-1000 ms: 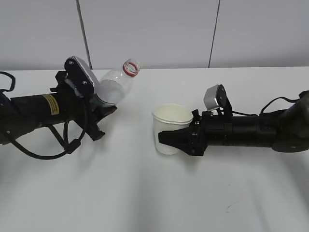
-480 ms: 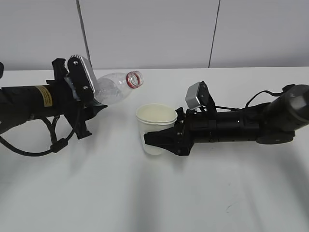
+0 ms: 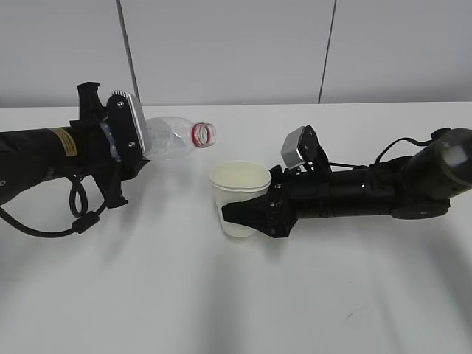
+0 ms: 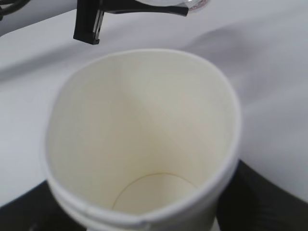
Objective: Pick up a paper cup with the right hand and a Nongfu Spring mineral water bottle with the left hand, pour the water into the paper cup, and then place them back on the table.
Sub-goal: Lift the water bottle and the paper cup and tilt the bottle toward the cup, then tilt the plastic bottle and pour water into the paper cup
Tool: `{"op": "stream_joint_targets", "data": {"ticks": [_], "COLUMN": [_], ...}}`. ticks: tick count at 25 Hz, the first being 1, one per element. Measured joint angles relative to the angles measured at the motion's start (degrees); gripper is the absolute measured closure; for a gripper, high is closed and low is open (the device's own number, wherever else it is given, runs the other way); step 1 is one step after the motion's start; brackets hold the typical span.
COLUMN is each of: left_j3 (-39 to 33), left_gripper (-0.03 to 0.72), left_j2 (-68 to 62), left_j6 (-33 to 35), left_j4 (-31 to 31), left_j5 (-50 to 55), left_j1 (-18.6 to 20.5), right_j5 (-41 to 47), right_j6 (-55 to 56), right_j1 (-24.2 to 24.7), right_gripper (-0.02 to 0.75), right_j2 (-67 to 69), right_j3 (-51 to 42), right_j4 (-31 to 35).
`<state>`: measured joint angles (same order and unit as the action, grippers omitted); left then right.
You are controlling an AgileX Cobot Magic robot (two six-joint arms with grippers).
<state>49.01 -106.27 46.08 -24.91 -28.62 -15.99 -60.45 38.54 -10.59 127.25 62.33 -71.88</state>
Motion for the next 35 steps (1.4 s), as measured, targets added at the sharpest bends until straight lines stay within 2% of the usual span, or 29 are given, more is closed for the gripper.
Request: {"op": "stream_joint_targets", "data": {"ticks": [14,22,30,35], "left_j3": [0.00,0.00,0.00,0.00], "left_gripper": [0.300,0.300,0.300,0.300], "left_j2": [0.00,0.00,0.00,0.00], "left_j6": [3.67,9.19,15.52,17.16], "left_j4": [3.41,4.74,8.73,9.47], "left_j5": [-1.98,-1.98,-1.98,-3.06], "left_j1": [-1.16,-1.53,-1.60,-1.60], "right_j5": [2.43,2.89,2.97,3.01], "right_j6": [0.22,2.45,4.28,4.88], "right_j1": [-1.17,-1.21,-1.21,-2.54], "right_gripper": [0.230,0.230,0.230,0.230], "right_j2": [0.09,0.22,0.22,0.22], "right_j3": [1.54,2.62,2.66,2.66], "right_j4": [-0.03,-0.70,-2.66,-3.50]}}
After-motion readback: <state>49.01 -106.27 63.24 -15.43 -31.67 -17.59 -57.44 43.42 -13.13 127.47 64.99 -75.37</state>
